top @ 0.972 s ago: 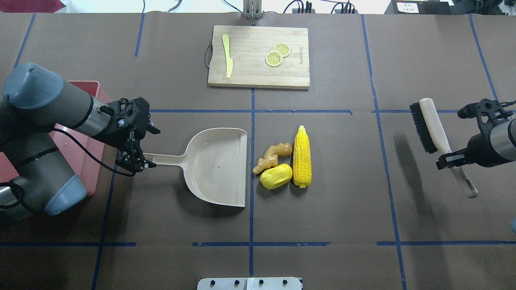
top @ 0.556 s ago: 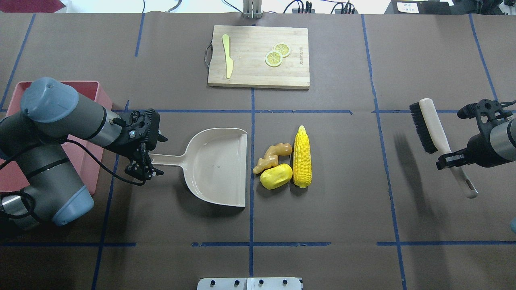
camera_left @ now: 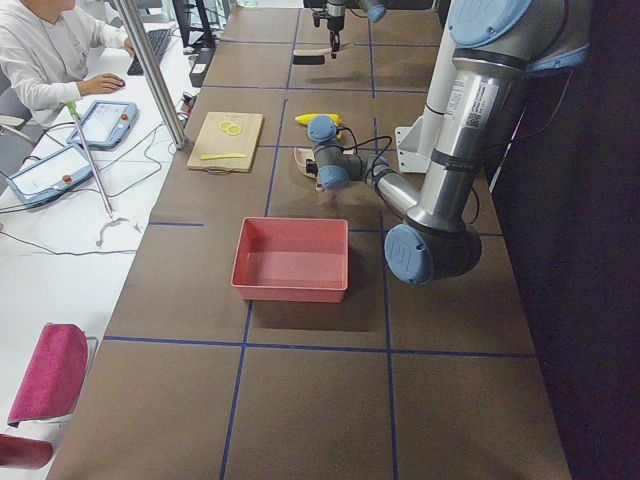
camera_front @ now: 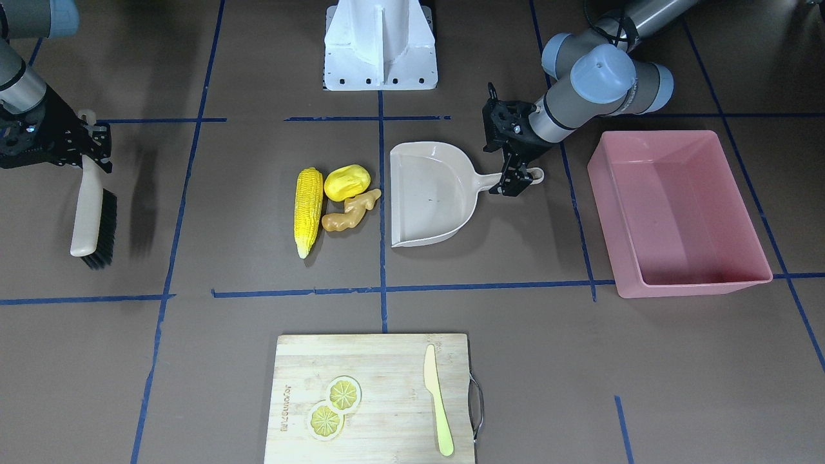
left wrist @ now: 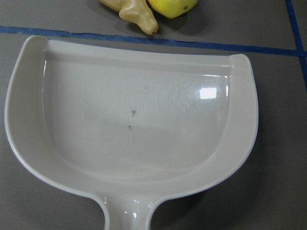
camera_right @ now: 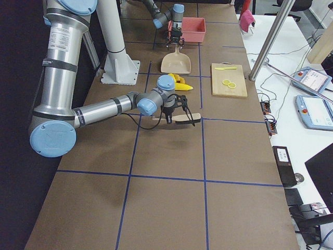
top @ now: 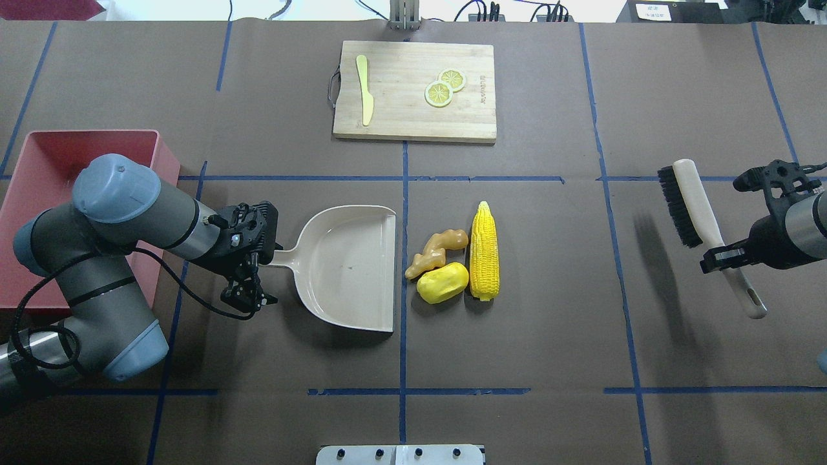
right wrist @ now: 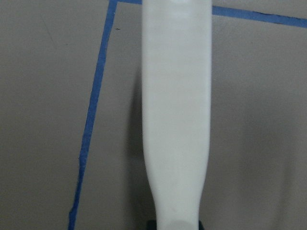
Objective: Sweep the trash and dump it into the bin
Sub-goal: 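Lower the left gripper onto the dustpan handle and grasp it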
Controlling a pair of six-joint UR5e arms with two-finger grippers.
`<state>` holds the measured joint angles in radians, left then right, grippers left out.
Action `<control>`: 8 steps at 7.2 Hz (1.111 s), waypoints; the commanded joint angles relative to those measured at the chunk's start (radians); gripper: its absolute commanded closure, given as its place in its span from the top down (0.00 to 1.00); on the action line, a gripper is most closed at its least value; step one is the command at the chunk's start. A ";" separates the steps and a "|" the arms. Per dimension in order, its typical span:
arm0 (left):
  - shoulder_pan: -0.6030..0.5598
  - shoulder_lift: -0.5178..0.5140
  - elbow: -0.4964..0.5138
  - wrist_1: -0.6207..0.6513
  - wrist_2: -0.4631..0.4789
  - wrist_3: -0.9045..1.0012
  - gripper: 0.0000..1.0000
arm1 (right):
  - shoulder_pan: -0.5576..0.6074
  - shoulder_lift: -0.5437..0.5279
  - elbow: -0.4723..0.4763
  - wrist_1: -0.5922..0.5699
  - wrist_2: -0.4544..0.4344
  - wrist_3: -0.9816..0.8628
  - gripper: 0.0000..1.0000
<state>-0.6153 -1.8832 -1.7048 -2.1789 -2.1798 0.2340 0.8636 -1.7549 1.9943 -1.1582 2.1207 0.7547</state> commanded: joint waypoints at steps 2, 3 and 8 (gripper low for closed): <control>0.005 -0.019 0.027 0.001 -0.001 -0.007 0.85 | 0.000 0.002 0.000 0.000 -0.001 0.000 0.02; 0.005 -0.027 0.027 0.007 -0.001 -0.012 0.68 | 0.000 0.002 0.000 0.002 -0.002 0.000 0.02; 0.000 -0.047 0.025 0.013 0.012 -0.010 0.09 | -0.002 0.002 0.000 0.002 -0.005 -0.002 0.02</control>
<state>-0.6116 -1.9288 -1.6784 -2.1663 -2.1748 0.2235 0.8631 -1.7533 1.9942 -1.1566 2.1156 0.7534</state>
